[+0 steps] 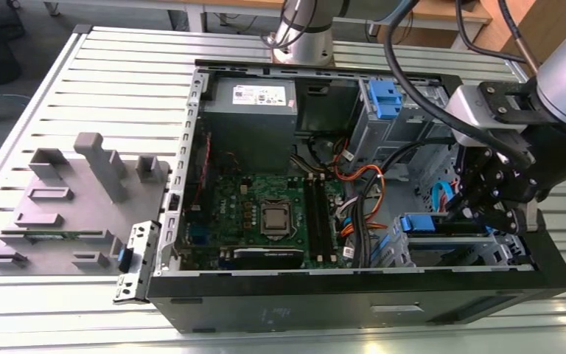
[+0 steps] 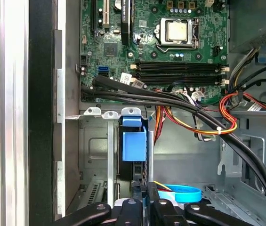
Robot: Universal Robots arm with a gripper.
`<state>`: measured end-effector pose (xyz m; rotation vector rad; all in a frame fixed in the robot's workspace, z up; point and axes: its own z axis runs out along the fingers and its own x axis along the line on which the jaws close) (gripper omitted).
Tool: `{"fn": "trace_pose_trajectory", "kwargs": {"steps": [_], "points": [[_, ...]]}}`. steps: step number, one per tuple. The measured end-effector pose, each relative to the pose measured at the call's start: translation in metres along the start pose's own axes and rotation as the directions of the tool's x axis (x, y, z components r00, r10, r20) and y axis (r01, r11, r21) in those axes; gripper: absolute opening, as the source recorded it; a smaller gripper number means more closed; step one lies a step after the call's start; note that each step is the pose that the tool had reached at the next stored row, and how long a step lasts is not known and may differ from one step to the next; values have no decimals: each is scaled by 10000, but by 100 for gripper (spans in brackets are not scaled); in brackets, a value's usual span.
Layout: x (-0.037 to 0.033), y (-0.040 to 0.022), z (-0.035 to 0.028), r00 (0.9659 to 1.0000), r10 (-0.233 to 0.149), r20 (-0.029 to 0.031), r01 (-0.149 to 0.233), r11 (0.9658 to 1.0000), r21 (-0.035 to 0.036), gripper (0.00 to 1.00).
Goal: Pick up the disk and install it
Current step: 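Insert the first disk wire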
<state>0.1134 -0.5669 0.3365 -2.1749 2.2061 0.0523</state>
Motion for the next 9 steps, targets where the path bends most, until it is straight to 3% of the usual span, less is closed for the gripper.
{"fn": "trace_pose_trajectory", "kwargs": {"steps": [9], "points": [[1,0,14,10000,0,-1,0,10000,0,16]]}}
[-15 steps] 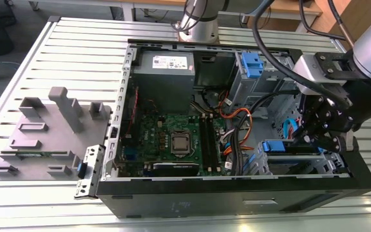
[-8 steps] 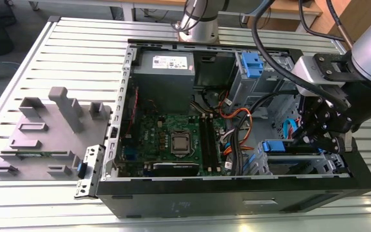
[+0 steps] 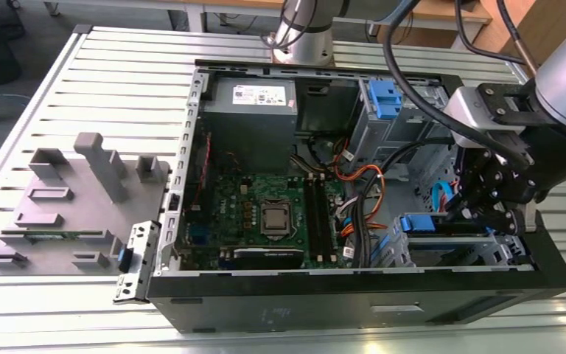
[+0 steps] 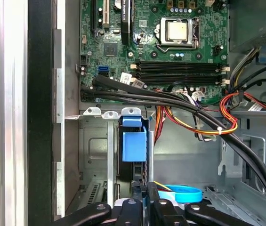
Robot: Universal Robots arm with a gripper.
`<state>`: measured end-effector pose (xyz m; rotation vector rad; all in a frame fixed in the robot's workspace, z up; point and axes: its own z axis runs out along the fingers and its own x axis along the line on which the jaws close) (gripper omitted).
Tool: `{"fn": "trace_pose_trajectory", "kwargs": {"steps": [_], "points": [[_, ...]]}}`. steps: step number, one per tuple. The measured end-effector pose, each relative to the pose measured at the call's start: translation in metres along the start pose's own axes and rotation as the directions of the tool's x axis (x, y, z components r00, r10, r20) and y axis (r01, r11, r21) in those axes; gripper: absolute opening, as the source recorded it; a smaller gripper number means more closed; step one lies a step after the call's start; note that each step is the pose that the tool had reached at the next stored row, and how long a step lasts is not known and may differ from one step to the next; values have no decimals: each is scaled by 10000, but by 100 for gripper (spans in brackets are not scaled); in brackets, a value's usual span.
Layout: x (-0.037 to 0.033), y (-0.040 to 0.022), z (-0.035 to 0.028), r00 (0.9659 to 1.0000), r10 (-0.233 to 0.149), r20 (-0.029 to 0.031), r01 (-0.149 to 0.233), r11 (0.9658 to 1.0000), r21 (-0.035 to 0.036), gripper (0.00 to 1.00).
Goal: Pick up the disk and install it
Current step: 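Insert the first disk wire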
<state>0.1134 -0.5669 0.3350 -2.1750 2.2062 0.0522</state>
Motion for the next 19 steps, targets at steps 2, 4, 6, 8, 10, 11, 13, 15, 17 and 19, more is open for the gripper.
{"fn": "trace_pose_trajectory", "kwargs": {"steps": [2,4,6,8,10,11,13,15,17,19], "points": [[1,0,10,10000,0,-5,0,10000,0,16],[2,1,23,10000,1,-1,-1,10000,-1,16],[2,1,21,10000,1,-10,-1,10000,0,16],[2,1,22,10000,1,-12,-1,10000,0,16],[1,0,23,10000,0,-14,0,10000,0,16],[2,1,32,10000,0,-13,0,10000,0,16],[3,1,46,10000,0,-17,0,10000,0,16],[3,1,46,10000,1,-18,-1,10000,0,16],[3,0,48,10000,0,-15,0,10000,0,16],[3,1,48,10000,1,-15,-1,10000,0,16]]}}
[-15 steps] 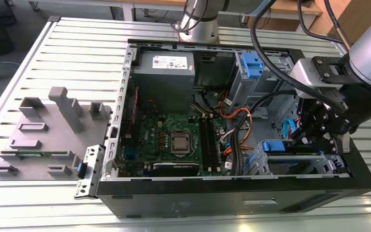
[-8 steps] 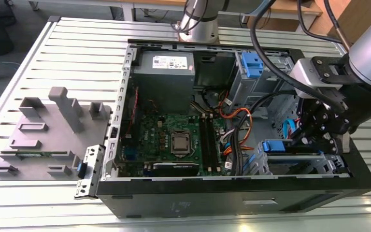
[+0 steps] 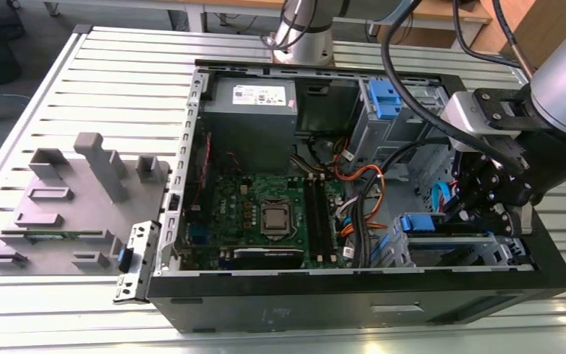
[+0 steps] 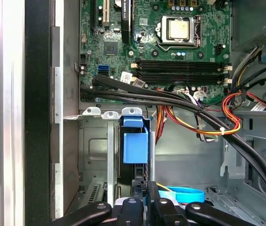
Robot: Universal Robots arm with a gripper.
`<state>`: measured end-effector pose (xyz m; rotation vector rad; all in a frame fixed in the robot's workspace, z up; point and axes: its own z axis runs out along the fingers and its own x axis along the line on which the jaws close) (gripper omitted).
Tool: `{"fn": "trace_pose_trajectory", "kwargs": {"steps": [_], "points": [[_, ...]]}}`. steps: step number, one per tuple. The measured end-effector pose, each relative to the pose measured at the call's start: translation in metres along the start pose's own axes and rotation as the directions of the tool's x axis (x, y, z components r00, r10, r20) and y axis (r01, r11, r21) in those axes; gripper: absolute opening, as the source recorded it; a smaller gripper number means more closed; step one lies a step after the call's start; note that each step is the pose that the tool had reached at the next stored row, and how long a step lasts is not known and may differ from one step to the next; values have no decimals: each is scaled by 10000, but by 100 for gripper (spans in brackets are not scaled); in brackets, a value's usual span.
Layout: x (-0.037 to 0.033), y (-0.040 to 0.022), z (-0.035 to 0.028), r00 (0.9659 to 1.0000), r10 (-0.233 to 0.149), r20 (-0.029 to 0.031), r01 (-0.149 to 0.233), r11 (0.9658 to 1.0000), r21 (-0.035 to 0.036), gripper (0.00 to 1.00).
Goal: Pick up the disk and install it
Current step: 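Insert the first disk wire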
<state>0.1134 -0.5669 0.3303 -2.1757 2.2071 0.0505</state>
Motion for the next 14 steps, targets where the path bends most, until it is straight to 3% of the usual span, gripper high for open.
{"fn": "trace_pose_trajectory", "kwargs": {"steps": [8,14], "points": [[0,0,-4,10000,-1,-4,1,10000,0,24],[-7,-1,-126,10000,0,-3,0,10000,0,24]]}}
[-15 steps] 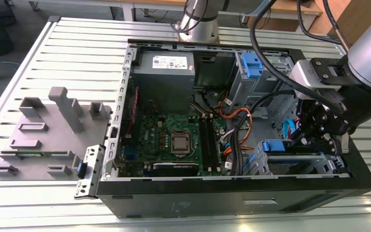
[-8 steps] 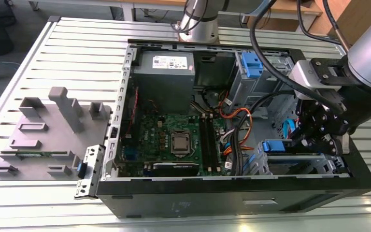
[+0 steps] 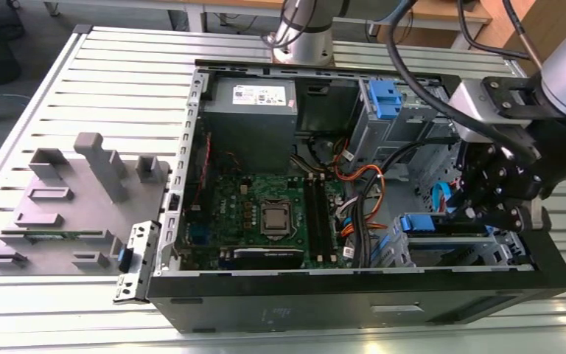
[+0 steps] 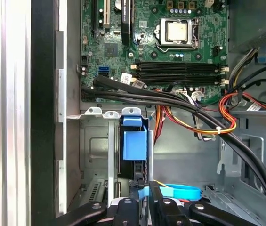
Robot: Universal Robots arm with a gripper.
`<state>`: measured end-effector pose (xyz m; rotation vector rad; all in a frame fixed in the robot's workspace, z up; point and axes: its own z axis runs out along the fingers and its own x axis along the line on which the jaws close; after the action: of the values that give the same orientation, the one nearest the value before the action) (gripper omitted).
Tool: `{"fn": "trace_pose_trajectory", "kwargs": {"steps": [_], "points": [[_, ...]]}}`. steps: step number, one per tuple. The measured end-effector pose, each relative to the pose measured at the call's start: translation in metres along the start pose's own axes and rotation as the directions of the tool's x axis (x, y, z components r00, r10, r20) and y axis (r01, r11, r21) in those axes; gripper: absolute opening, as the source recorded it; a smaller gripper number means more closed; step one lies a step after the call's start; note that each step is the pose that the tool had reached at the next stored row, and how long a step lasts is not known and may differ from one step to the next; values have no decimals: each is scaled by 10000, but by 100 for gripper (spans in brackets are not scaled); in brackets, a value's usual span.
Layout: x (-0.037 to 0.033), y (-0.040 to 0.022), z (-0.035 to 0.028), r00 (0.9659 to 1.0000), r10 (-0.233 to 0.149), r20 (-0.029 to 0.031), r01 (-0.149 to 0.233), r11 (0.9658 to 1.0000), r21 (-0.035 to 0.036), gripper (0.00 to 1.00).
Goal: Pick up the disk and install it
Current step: 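Insert the first disk wire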
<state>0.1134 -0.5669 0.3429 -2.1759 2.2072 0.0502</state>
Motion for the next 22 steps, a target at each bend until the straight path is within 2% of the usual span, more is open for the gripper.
{"fn": "trace_pose_trajectory", "kwargs": {"steps": [8,16,22], "points": [[-10,-1,-193,10000,0,2,0,10000,0,24],[-11,-6,-204,10000,-1,-1,1,10000,-1,24],[-12,-93,-202,10000,-1,1,1,10000,0,24]]}}
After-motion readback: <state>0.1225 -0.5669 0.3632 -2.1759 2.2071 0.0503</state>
